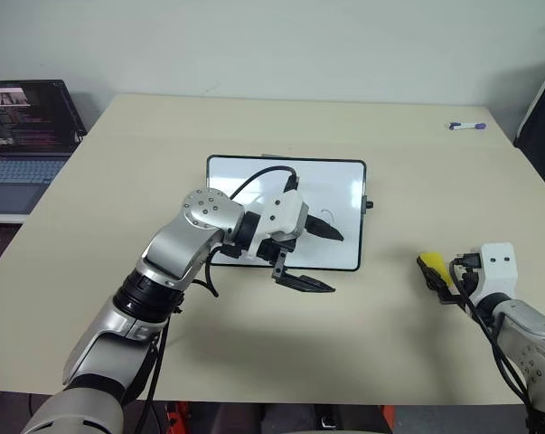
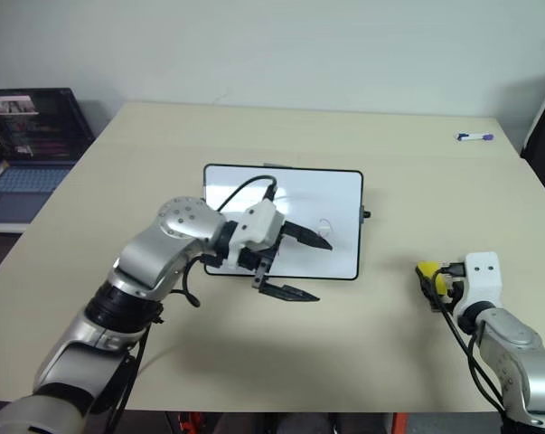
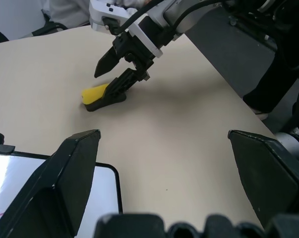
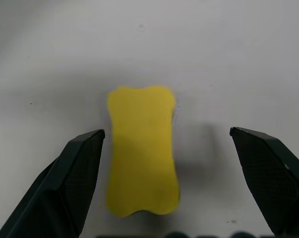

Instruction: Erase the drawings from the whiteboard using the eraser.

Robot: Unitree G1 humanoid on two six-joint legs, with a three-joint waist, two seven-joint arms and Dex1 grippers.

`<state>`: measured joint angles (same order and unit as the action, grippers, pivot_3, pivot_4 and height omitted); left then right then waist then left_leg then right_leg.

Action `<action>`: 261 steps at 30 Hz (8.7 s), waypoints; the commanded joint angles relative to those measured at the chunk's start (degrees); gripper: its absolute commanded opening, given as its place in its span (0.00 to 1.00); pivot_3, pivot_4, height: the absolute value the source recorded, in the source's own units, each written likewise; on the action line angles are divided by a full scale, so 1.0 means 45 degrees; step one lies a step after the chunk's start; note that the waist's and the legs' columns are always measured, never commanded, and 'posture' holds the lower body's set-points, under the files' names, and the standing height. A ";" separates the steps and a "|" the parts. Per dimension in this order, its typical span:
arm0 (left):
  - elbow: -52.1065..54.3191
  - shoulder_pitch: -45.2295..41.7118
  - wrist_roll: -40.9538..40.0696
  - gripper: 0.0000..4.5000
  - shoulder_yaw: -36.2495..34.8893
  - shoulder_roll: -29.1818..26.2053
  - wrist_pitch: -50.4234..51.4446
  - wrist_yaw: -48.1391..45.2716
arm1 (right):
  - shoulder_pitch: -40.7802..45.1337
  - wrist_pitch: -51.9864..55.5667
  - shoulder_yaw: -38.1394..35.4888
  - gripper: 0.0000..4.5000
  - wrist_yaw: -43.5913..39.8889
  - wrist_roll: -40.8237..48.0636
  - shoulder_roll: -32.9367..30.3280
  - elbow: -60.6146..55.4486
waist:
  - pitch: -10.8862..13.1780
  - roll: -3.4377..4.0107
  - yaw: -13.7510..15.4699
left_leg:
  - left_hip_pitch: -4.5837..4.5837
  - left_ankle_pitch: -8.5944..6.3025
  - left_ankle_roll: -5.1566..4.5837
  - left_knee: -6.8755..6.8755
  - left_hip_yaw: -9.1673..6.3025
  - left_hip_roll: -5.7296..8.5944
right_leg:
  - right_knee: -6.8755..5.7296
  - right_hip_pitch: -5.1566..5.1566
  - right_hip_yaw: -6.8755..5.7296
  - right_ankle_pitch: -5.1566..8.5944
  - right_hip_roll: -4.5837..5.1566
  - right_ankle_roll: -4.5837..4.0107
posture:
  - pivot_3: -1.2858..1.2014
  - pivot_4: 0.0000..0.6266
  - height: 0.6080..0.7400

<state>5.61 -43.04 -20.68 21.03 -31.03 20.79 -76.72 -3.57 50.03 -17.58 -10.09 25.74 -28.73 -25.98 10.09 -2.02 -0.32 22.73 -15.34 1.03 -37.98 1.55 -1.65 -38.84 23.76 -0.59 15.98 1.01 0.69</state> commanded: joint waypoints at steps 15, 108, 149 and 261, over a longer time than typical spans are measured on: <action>0.0078 0.0129 0.0530 1.00 -0.0312 0.0008 -0.0086 0.0400 | 0.0276 -0.0914 0.0306 0.31 -0.0274 -0.1038 0.0344 0.0534 | -0.0004 0.0004 0.0012 | -0.0004 0.0002 -0.0002 -0.0007 0.0002 0.0003 | -0.0007 -0.0003 0.0003 -0.0004 0.0001 -0.0007 | 0.52 0.24 1.00; 0.6758 0.5636 -0.0122 1.00 -0.2151 -0.2483 0.6928 0.7459 | 0.5401 -0.5738 0.8603 0.29 -0.5201 -1.0950 -0.0525 0.3514 | -0.0078 -0.0088 0.0026 | -0.0196 0.0070 -0.0020 -0.0008 0.0009 -0.0021 | -0.0009 -0.0137 0.0018 -0.0100 0.0044 -0.0057 | 0.52 0.24 1.00; 0.4448 0.8786 -0.0670 1.00 -0.6280 -0.3688 0.3678 0.5995 | 0.3222 -0.2572 0.5180 0.29 -0.8496 -0.4507 0.0238 -0.2604 | -0.0022 -0.0025 0.0023 | -0.0119 0.0015 0.0013 0.0049 -0.0016 -0.0038 | 0.0028 -0.0074 -0.0012 -0.0063 0.0056 -0.0129 | 0.52 0.24 1.00; 0.3098 0.9131 0.0674 1.00 -0.4690 -0.3388 0.1230 0.5070 | 0.9447 -0.9748 1.1322 0.29 -0.7981 -1.2581 0.1300 0.6655 | -0.0011 -0.0044 -0.0234 | -0.0179 0.0016 -0.0014 0.0025 -0.0001 -0.0041 | -0.0026 -0.0102 -0.0017 -0.0079 0.0061 -0.0165 | 0.52 0.24 1.00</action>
<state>17.65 -1.34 -17.42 -0.16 -46.28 26.27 -54.09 39.33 5.43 33.98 -45.30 -30.24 -21.57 2.91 10.03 -2.22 -1.37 21.92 -15.26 0.97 -37.87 1.56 -1.83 -38.96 23.29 -0.66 15.62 1.29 -0.05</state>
